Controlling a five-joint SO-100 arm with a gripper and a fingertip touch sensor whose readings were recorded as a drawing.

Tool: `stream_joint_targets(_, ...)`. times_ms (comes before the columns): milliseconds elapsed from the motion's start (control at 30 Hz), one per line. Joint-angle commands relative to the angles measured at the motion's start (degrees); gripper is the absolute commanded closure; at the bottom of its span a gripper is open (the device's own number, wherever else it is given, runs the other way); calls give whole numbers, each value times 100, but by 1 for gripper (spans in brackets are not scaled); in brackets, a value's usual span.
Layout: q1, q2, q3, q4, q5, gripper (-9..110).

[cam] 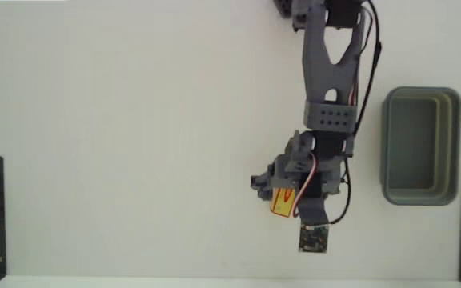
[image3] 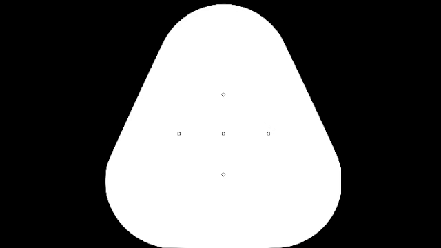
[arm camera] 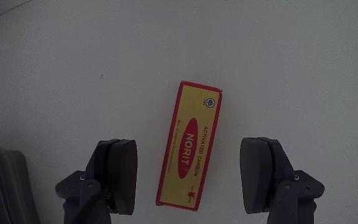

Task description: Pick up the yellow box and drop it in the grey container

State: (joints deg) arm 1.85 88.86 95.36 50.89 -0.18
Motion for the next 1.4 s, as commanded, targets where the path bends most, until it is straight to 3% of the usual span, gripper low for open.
stream_joint_targets(0, 51, 191, 100, -209, 18, -9)
stream_joint_targets(1367, 51, 24, 882, -1158, 18, -9)
